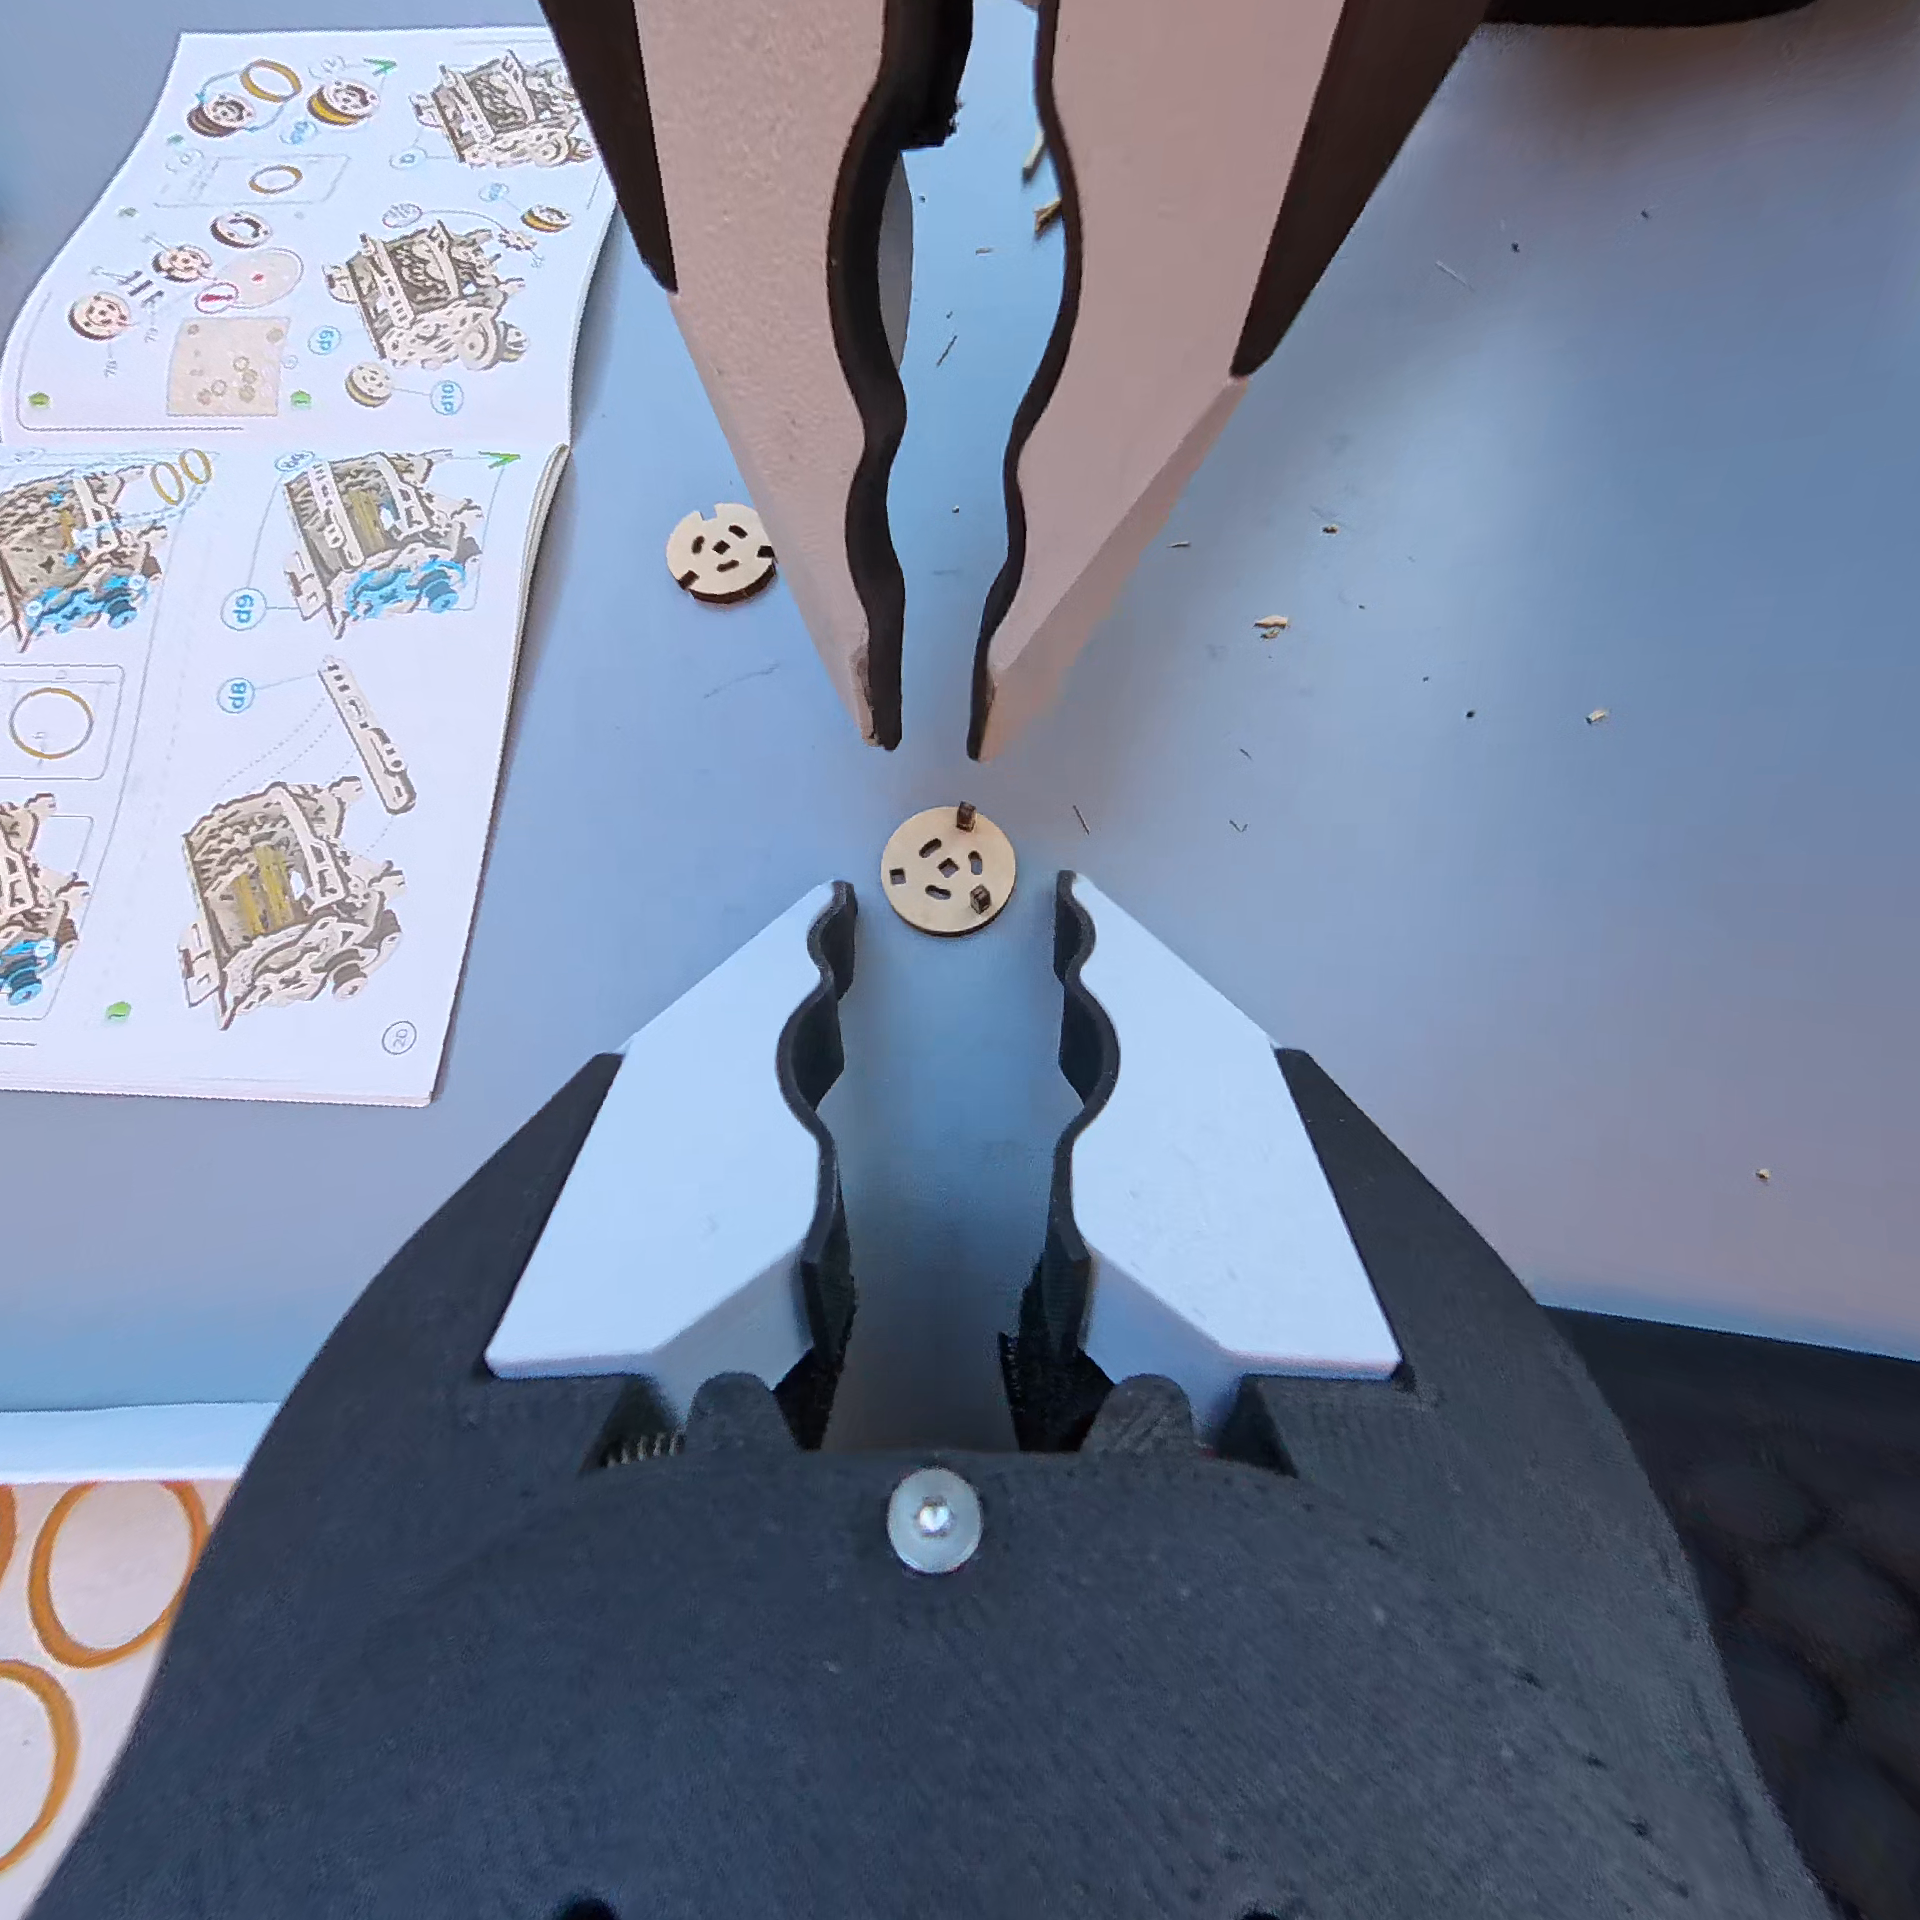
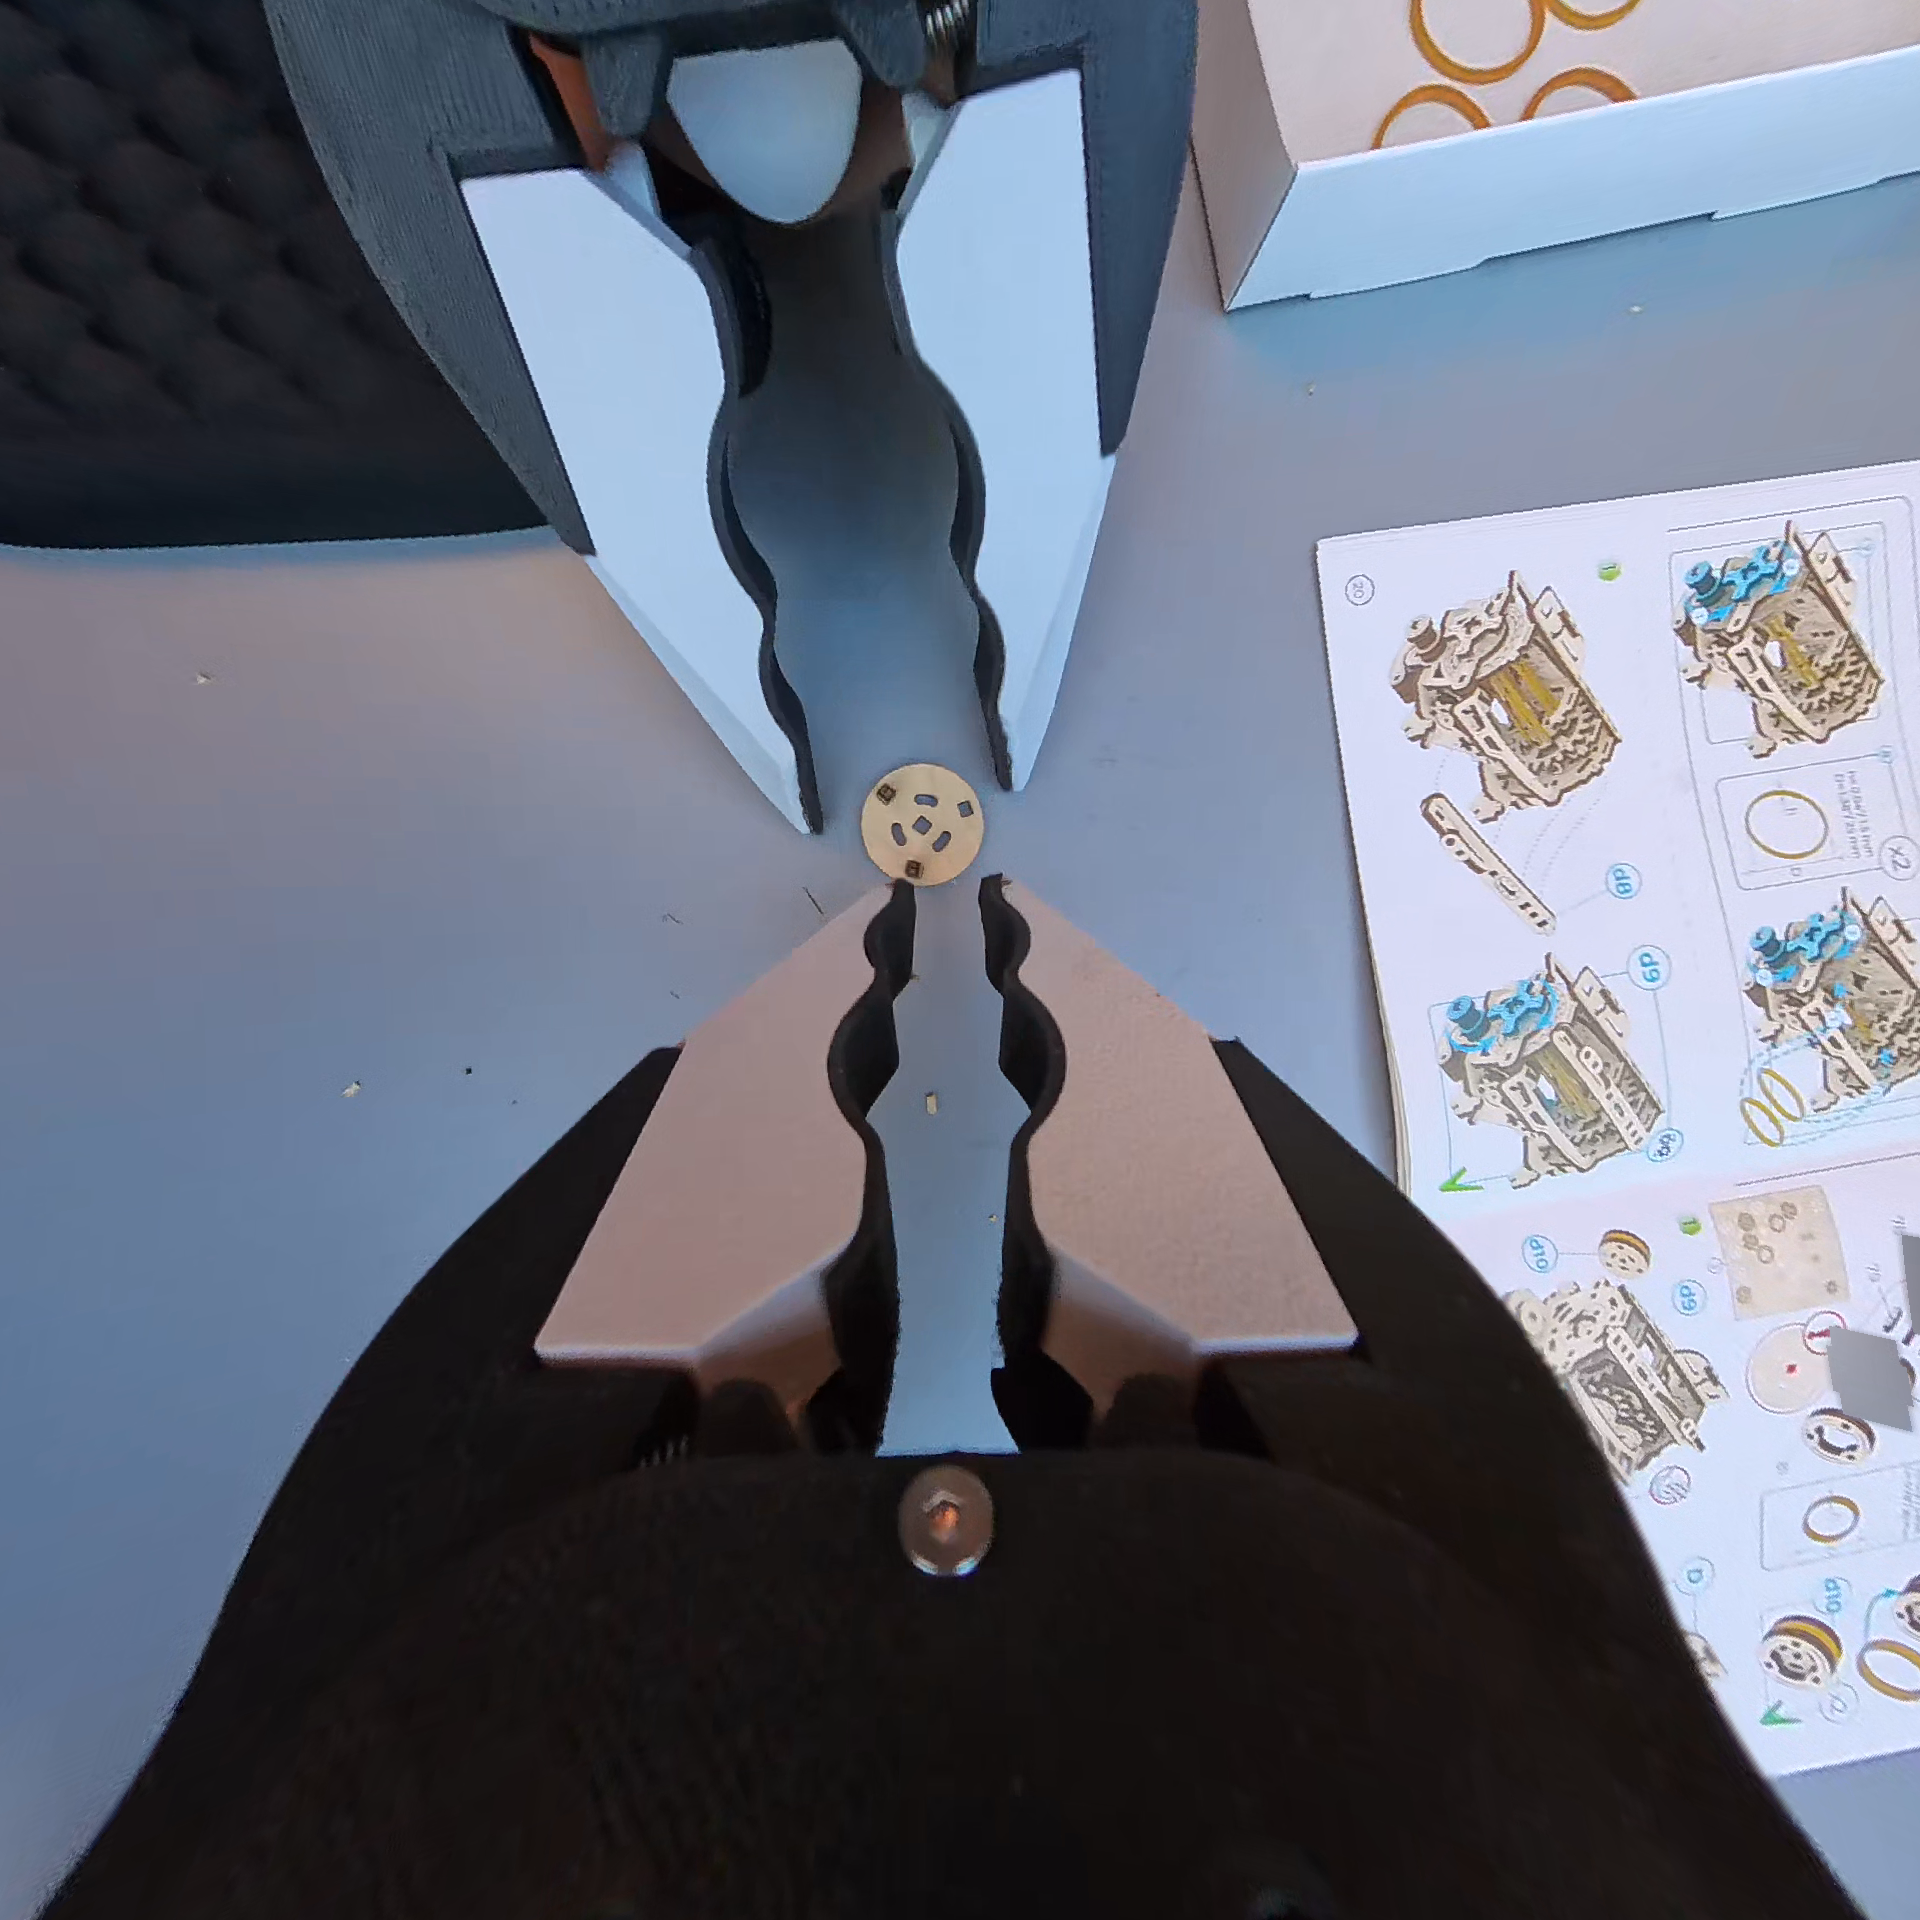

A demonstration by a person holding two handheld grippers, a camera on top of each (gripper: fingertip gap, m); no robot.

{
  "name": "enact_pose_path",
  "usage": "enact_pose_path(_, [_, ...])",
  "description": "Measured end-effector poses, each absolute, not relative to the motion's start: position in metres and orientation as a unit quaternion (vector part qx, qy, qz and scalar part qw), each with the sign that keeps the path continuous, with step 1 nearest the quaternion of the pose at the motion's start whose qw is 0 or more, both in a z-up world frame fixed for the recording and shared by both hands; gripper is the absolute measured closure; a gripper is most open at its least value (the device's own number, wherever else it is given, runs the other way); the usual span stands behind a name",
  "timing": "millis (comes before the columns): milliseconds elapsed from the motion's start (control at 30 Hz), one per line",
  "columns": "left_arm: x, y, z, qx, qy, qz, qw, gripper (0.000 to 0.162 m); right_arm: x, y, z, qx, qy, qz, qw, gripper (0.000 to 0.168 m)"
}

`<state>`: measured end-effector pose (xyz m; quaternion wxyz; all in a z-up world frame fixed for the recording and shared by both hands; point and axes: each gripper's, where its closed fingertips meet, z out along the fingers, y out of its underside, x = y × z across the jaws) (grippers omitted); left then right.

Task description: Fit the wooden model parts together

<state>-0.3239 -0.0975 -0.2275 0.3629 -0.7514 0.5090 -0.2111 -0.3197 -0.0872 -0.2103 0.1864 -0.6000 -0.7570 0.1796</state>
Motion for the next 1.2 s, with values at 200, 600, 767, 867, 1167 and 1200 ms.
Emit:
enact_pose_path(200, [-0.325,-0.102,-0.228,-0.745,0.518,-0.214,0.361,0.132,-0.318,-0.09,-0.219,-0.598,-0.764,0.165,0.178,0.156])
enact_pose_path(600, [-0.331,-0.105,-0.228,-0.751,0.527,-0.193,0.347,0.135,-0.312,-0.084,-0.23,-0.578,-0.784,0.164,0.153,0.165])
enact_pose_path(767, [-0.326,-0.094,-0.226,-0.741,0.519,-0.192,0.38,0.128,-0.313,-0.095,-0.213,-0.521,-0.818,0.197,0.144,0.146])
enact_pose_path(867, [-0.325,-0.093,-0.226,-0.743,0.516,-0.2,0.377,0.125,-0.315,-0.096,-0.213,-0.47,-0.852,0.155,0.173,0.156])
enact_pose_path(1167, [-0.318,-0.098,-0.228,-0.745,0.517,-0.218,0.361,0.117,-0.32,-0.094,-0.217,-0.426,-0.879,0.132,0.172,0.151])
enact_pose_path(1200, [-0.318,-0.098,-0.228,-0.747,0.515,-0.219,0.36,0.118,-0.32,-0.094,-0.218,-0.42,-0.881,0.133,0.17,0.152])
